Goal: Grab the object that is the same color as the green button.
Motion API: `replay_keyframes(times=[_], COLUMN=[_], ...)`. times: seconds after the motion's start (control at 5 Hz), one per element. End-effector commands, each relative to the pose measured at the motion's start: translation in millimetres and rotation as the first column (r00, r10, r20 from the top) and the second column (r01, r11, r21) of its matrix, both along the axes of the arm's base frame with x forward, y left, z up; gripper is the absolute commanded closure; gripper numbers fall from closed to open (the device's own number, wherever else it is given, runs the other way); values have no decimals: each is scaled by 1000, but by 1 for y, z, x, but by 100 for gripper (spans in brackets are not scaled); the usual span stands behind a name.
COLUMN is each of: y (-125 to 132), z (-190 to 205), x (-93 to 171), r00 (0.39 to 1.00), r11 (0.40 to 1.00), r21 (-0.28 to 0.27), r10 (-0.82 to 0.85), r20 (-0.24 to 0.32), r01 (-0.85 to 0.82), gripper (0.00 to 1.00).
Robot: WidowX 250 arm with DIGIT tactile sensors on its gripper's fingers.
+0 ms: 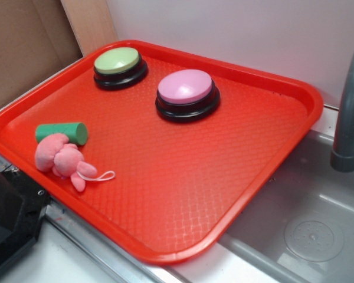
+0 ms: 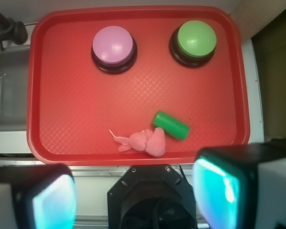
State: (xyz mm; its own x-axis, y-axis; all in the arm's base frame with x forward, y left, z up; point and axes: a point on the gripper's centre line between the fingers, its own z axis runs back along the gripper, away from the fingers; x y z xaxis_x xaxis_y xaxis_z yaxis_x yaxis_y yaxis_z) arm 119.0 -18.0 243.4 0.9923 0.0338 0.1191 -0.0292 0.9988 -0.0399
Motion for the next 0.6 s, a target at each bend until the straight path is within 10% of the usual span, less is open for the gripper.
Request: replay_keyframes(times=[0.0, 0.4], y=[0, 11], z=[0, -68], x=[0, 26], r00=[1000, 954], r11=[1000, 949], r21=[0, 121], r10=[0, -297], r20=[0, 40], r01=[0, 290], gripper=[0, 0])
